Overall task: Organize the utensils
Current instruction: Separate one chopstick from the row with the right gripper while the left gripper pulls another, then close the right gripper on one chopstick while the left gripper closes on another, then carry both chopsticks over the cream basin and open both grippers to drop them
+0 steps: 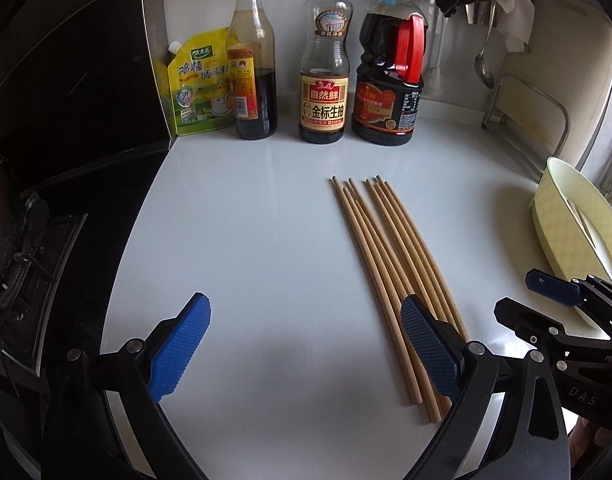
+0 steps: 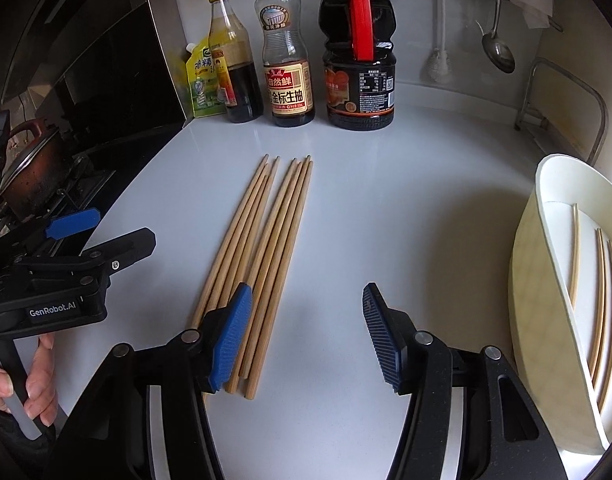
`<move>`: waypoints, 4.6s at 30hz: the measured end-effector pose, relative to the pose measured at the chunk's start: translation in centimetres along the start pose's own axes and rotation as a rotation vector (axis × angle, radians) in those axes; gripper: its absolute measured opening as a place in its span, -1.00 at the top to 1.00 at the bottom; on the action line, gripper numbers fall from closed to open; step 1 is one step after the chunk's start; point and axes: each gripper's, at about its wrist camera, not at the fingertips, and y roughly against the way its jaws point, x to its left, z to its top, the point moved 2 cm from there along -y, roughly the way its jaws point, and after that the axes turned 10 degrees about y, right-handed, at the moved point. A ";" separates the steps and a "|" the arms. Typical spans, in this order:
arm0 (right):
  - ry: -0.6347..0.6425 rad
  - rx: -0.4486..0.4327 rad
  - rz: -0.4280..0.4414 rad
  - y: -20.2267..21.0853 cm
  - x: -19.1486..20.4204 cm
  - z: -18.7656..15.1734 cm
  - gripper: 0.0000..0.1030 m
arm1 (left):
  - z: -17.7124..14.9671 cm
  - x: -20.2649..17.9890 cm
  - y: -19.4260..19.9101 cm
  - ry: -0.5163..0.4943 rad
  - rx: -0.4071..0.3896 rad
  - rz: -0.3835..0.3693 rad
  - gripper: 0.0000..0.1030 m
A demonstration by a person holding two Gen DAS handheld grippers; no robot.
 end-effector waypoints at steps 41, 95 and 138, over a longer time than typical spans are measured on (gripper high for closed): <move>0.061 0.126 -0.072 -6.2 -1.9 1.4 -0.07 | 0.6 -1.1 -5.5 0.013 0.100 0.044 -0.87; 0.144 0.080 -0.046 -5.7 -0.8 1.0 0.88 | 1.0 -1.8 -7.1 -0.017 0.123 0.022 0.24; -0.419 -0.178 -0.296 14.8 -20.9 -5.4 0.88 | 2.0 -29.7 2.8 -0.317 0.095 -0.482 0.86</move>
